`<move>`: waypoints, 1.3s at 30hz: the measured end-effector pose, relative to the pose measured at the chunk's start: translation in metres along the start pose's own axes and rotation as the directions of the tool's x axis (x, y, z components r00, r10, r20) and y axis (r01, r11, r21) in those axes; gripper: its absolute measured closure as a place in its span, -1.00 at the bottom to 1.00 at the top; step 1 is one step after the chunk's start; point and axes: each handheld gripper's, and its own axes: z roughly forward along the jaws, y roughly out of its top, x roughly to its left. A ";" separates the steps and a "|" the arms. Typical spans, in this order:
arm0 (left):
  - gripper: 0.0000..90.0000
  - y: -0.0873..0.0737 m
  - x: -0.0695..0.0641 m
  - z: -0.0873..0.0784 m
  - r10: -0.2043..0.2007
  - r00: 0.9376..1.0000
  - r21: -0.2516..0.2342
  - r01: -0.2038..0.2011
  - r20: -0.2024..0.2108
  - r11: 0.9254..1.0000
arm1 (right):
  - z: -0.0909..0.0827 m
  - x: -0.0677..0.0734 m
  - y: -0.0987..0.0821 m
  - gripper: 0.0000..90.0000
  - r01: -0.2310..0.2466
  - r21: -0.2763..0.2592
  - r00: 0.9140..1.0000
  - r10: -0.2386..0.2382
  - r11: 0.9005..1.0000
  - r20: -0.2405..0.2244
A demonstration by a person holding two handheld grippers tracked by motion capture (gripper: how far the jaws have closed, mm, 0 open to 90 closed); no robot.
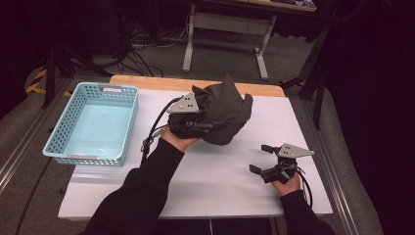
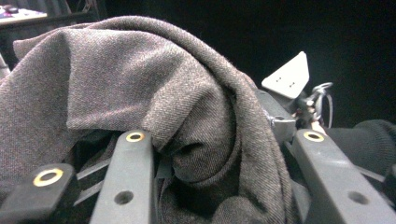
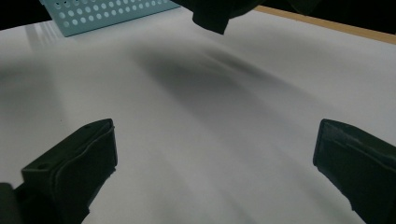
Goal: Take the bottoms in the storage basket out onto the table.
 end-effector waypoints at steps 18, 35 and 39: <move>0.31 -0.035 0.017 0.026 -0.101 0.995 0.063 0.101 -0.001 0.993 | 0.000 0.000 0.000 -0.99 0.000 -0.003 1.000 0.000 1.000 -0.007; 0.22 -0.067 0.026 0.047 -0.140 0.990 0.181 0.144 -0.033 0.973 | -0.001 0.000 0.000 -0.99 -0.001 -0.005 1.000 0.001 1.000 -0.010; 0.15 -0.068 0.025 0.048 -0.133 0.990 0.197 0.138 -0.036 0.971 | -0.001 0.000 0.000 -0.99 -0.005 -0.008 1.000 0.005 1.000 -0.011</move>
